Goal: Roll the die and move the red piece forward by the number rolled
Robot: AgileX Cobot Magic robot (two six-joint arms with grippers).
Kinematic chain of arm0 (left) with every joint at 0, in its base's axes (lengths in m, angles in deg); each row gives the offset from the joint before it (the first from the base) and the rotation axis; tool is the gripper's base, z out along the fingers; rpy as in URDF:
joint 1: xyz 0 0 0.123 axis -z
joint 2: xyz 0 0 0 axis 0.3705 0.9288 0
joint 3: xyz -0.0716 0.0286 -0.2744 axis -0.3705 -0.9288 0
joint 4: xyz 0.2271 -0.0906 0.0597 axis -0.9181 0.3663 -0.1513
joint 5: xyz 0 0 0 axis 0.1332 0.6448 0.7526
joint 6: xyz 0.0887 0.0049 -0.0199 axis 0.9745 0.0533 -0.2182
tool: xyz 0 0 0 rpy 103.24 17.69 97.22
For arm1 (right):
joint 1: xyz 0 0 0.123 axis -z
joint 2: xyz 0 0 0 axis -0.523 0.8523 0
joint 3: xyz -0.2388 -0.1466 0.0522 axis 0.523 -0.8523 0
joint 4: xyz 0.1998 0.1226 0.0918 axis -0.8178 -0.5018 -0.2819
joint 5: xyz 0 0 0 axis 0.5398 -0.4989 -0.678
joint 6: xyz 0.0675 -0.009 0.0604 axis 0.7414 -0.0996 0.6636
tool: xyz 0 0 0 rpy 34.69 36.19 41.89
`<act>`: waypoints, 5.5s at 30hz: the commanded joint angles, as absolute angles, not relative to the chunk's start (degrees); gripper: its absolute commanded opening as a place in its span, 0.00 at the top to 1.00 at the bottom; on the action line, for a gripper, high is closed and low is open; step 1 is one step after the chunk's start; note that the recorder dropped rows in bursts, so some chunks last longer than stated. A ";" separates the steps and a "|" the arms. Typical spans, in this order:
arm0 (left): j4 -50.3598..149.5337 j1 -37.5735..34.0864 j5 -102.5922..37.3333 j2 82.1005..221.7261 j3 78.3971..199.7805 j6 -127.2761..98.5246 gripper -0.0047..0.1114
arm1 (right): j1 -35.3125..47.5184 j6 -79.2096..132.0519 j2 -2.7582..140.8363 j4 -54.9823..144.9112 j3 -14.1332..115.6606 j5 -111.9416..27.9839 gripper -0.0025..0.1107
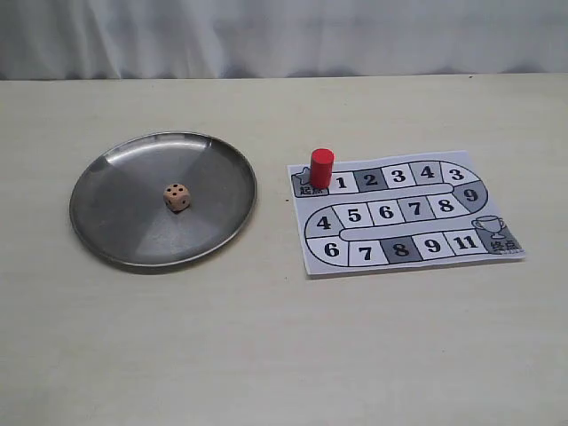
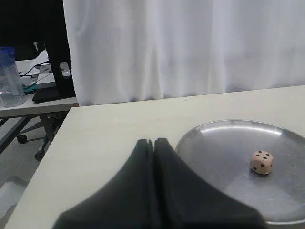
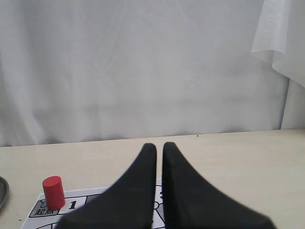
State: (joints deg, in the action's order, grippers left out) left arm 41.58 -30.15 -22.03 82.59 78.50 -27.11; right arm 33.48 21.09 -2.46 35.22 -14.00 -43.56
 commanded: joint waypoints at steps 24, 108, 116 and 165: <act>41.35 -29.72 -22.49 82.27 78.40 -26.94 0.96 | 33.45 20.68 -2.76 35.11 -14.13 -43.62 0.94; 41.35 -29.72 -22.75 82.27 78.40 -26.94 0.96 | -2.44 66.94 94.44 82.38 49.84 -60.08 0.94; 41.35 -29.72 -22.75 82.27 78.40 -26.94 0.96 | -2.58 9.37 112.61 23.56 68.24 -77.16 0.94; 41.35 -29.72 -22.75 82.27 78.40 -26.94 0.96 | -0.50 11.43 118.78 42.34 93.30 -97.04 0.94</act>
State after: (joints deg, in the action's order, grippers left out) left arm 41.53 -30.15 -22.03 82.59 78.50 -27.11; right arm -4.52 10.46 123.15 40.36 93.69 -89.63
